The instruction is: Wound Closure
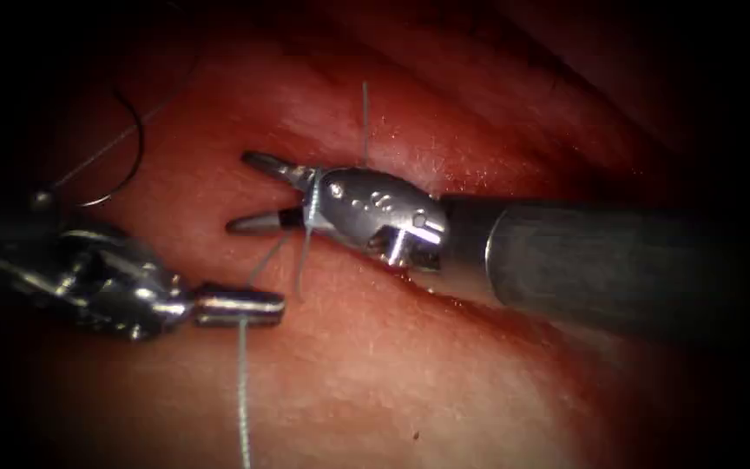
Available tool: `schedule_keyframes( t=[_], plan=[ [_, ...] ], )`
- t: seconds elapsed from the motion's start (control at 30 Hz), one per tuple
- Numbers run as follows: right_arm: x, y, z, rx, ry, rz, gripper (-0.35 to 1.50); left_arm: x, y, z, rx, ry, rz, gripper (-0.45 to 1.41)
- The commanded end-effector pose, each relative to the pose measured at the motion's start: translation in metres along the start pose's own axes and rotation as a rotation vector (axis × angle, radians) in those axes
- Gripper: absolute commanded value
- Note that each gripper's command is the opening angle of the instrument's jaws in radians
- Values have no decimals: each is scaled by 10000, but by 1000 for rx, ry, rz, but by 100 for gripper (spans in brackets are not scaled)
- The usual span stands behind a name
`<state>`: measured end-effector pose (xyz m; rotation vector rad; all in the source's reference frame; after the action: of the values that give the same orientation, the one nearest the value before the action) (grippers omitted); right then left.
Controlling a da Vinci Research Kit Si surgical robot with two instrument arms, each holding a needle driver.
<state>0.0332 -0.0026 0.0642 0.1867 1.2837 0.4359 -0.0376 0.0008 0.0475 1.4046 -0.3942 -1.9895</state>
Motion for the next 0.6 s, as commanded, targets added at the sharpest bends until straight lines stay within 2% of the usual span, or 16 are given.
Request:
schedule_keyframes(
  t=[0.03,0.2,0.43,0.6],
  plan=[
    [-5,-2,7,7,-3,-1,94,0,3,7,0,3,-1,-45],
    [-14,-10,7,47,-26,-19,88,-15,-15,-4,3,21,17,-45],
    [-20,-21,1,116,-13,-32,78,-41,-36,-16,6,85,27,-45],
    [-20,-26,-2,173,-2,-35,73,-69,-50,-19,57,144,26,-45]
  ],
)
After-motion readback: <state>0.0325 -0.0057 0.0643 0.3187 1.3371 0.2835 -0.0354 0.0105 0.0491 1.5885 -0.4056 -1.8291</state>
